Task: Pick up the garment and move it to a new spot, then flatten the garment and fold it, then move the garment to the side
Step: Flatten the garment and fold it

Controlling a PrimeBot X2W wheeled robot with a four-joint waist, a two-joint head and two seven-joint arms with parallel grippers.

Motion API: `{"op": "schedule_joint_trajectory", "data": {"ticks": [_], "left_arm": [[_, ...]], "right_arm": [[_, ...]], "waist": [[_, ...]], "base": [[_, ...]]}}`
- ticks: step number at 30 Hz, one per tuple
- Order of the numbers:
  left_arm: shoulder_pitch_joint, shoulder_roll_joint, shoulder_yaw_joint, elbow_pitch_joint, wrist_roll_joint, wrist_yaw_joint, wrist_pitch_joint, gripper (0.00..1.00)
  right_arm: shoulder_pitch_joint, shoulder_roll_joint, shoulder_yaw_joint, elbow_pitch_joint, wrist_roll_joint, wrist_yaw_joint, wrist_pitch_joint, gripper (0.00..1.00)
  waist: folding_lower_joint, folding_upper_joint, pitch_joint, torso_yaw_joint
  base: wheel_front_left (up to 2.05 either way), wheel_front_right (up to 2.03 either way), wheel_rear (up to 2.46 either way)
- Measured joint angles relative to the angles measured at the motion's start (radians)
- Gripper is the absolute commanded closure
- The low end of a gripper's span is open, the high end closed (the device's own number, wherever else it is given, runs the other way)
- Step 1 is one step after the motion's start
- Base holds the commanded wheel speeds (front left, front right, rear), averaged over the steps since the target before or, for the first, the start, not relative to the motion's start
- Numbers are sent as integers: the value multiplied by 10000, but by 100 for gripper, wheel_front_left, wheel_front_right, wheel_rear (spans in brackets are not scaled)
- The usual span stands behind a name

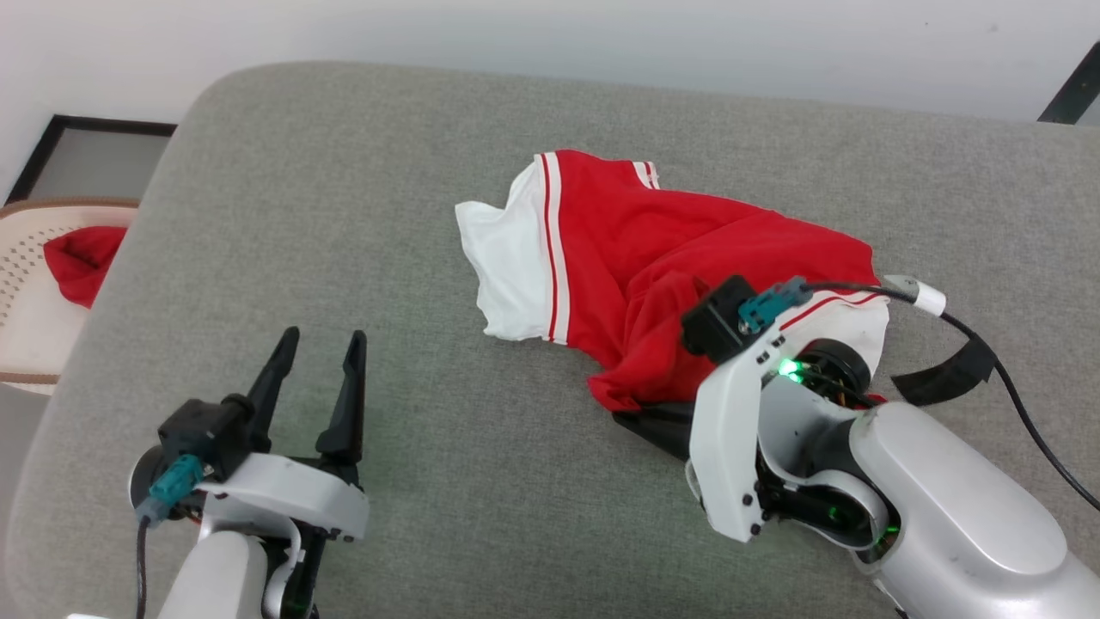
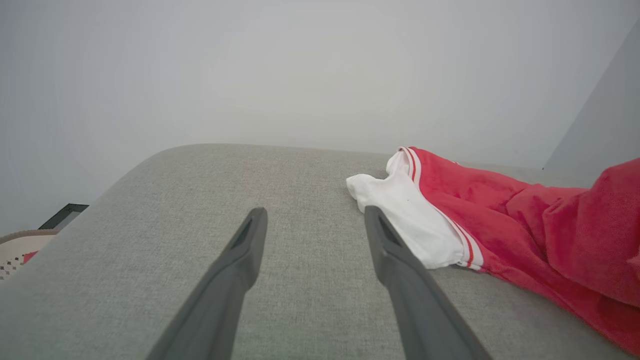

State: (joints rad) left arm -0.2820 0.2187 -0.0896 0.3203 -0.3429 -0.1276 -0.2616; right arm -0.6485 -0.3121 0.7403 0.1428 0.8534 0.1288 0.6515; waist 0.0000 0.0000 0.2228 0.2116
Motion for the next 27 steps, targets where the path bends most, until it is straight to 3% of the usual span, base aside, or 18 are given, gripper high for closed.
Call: {"op": "schedule_joint_trajectory", "data": {"ticks": [3, 4, 5, 6, 11, 15, 21, 27], "left_arm": [[-1, -33, 10, 21, -2, -2, 0, 0], [-1, -44, 25, 19, -4, -2, 0, 0], [-1, -46, 48, 19, -6, -2, 0, 0], [-1, -44, 75, 17, -6, -2, 0, 0], [4, -42, 199, 23, -8, -2, 0, 0], [38, -59, 303, 2, -6, -4, 0, 0], [120, -113, 330, -111, -2, -4, -2, 0], [15, -134, 286, -190, -10, -6, 0, 0]], "right_arm": [[66, -121, 136, 29, -194, 0, -84, 100], [66, -130, 161, 38, -221, 0, -117, 87], [66, -130, 209, 38, -286, 0, -155, 53], [65, -130, 259, 23, -293, 0, -199, 0], [23, -192, 29, -391, -288, 0, -612, 0], [-11, -596, -629, -1091, -276, 0, -516, 0], [284, -1630, -2238, -1898, -462, 0, 326, 0], [365, -2263, -3237, -1287, -1164, 0, 1386, 0]], "waist": [[0, 0, 63, -35], [0, 0, 86, -55], [0, 0, 105, -82], [0, 0, 121, -118], [0, 0, 166, -340], [-1, 0, 168, -565], [0, 0, 216, -843], [0, 0, 475, -925]], "base": [[0, 0, 0], [0, 0, 0], [0, 0, 0], [0, 0, 0], [0, 0, 0], [0, 0, 0], [0, 0, 0], [0, 0, 0]]}}
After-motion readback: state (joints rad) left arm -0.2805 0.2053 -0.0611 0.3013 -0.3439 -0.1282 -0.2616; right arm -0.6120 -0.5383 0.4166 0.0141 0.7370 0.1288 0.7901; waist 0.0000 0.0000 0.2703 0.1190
